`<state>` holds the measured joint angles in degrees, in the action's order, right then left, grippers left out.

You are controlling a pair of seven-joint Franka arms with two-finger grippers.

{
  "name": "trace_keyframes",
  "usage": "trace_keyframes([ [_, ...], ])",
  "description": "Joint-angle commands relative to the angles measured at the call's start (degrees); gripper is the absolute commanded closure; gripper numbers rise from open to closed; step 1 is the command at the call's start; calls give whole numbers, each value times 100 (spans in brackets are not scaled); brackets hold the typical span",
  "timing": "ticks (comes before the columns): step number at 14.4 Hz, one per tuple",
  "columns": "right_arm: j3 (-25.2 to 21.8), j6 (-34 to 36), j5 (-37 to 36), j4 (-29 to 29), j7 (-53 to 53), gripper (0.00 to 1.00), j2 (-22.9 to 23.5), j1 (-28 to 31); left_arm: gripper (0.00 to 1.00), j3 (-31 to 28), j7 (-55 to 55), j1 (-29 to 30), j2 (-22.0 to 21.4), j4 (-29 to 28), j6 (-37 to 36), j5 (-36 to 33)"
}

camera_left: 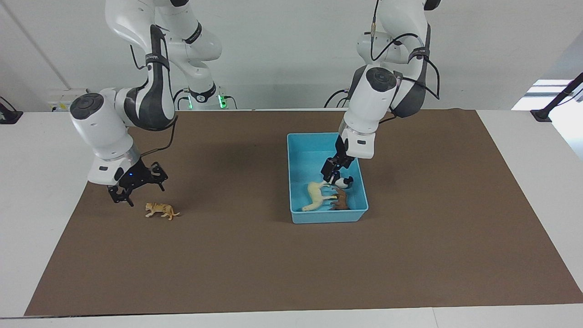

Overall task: Put all toys into storage box
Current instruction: 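Place the horse in the box while the right gripper reaches the lion, then withdraw the left gripper while the right gripper grasps the tan lion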

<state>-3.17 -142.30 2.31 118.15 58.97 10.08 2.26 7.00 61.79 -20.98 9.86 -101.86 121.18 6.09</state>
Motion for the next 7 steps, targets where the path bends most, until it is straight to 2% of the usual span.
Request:
trace_keyframes([
  [1, 80, -629, 77, 463, 1629, 0, -182, 64, 0, -181, -70, 146, -99, 218, -391, -334],
  [2, 80, -780, 77, 499, 2087, 0, -164, 55, 0, -182, -227, 303, -99, 480, -793, -432],
  [4, 80, -816, 77, 542, 2565, 0, -68, 116, 0, -190, -1260, 611, -116, 911, -1707, -433],
  [7, 71, -1272, 77, 990, 2741, 0, -111, 116, 0, -182, -2448, 964, -440, 958, -2395, -433],
])
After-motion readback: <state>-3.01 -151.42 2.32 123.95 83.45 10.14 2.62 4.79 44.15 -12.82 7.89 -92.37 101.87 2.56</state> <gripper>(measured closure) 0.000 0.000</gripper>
